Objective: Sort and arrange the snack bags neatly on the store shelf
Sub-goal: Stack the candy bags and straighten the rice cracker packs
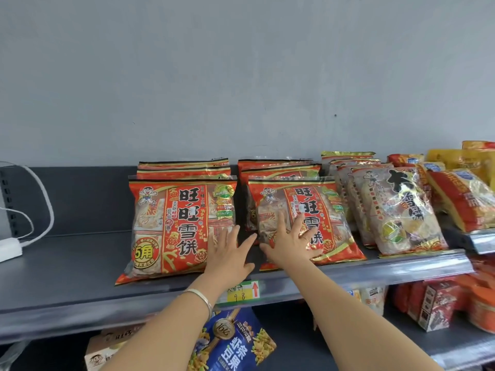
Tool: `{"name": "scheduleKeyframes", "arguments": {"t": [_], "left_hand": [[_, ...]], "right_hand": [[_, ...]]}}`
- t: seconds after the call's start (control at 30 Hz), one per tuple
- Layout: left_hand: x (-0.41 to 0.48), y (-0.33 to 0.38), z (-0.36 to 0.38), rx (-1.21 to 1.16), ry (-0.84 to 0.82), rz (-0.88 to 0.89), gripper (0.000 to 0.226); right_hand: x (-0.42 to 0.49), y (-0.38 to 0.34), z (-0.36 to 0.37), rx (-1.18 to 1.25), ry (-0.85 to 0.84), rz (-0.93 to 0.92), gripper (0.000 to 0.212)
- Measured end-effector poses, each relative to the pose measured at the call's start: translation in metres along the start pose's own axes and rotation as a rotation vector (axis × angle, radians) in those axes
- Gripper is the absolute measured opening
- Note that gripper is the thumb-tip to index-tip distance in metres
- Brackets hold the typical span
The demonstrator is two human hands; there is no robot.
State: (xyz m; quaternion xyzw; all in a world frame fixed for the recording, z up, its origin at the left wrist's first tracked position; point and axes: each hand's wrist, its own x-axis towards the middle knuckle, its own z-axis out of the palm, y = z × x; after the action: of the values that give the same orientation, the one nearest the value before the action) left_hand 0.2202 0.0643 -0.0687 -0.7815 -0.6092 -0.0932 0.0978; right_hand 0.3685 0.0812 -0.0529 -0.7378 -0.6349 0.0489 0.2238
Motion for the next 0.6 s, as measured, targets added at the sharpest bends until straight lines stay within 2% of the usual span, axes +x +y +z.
{"name": "scheduleKeyframes", "arguments": {"t": [0.27, 0.47, 0.6], "left_hand": [[0.002, -0.002, 0.002, -0.039, -0.011, -0.027, 0.058], [0.004, 0.004, -0.023, -0.088, 0.102, -0.037, 0.049], [0.008, 0.006, -0.052, -0.177, 0.215, 0.019, 0.045]], "right_hand": [[0.007, 0.008, 0.0, -0.016, -0.071, -0.079, 0.087], [0.001, 0.008, -0.012, 0.013, 0.009, -0.062, 0.073], [-0.001, 0.009, -0.029, 0.108, 0.055, -0.097, 0.064]]}}
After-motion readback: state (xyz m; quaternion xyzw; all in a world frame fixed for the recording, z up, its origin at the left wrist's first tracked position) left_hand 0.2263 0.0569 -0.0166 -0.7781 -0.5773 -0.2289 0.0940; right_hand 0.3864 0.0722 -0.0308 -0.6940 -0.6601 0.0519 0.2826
